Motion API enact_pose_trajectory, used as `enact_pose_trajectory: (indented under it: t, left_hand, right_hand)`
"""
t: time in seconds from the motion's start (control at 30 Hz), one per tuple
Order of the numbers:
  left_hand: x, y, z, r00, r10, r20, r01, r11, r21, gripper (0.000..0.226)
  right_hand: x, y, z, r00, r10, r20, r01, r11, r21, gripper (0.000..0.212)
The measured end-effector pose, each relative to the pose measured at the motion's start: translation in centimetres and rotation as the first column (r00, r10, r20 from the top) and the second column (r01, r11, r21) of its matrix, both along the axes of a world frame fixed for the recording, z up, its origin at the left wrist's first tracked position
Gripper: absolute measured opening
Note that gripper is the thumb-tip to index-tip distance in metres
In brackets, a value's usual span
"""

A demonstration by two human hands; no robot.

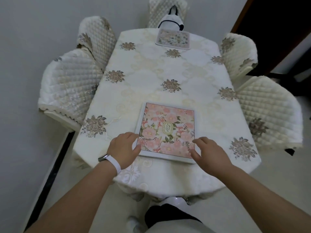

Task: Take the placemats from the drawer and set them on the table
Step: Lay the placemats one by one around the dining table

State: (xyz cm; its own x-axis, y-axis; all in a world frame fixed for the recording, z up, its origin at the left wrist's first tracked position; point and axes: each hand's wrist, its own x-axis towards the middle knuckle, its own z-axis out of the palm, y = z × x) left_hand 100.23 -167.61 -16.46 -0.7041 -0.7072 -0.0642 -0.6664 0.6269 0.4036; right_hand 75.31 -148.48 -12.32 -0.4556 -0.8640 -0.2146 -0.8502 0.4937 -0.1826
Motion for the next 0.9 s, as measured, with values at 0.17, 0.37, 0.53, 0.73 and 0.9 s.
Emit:
enact_pose_trajectory:
  t: [0.17,0.37,0.53,0.73,0.9]
  left_hand:
    - [-2.3,-2.5,-1.4,0.993,0.100,0.056,-0.110,0.972,0.209,0.050]
    - [-5.5,-5.2,-2.2,0.918,0.390,0.070,-0.376,0.803,0.463,0.044]
    - [-8.4,-6.3,-2.9,0.825,0.562,0.066,-0.487,0.646,0.588,0.044]
    - [-10.3,-7.7,-4.2,0.796,0.597,0.100,-0.520,0.590,0.618,0.045]
    - [-11.5,-8.0,-4.4,0.768,0.636,0.069,-0.572,0.633,0.522,0.036]
  right_hand:
    - [-2.8,-2.3,-2.2,0.986,-0.120,0.116,0.116,0.992,0.048,0.047]
    - [-5.7,-5.5,-4.9,0.871,-0.314,0.379,0.286,0.950,0.129,0.047]
    - [-7.5,-6.6,-5.7,0.707,-0.429,0.561,0.459,0.883,0.097,0.037]
    - [-9.1,-6.6,-7.1,0.517,-0.511,0.687,0.619,0.778,0.114,0.048]
    - [-9.7,-6.7,-7.9,0.314,-0.559,0.768,0.748,0.644,0.162,0.043]
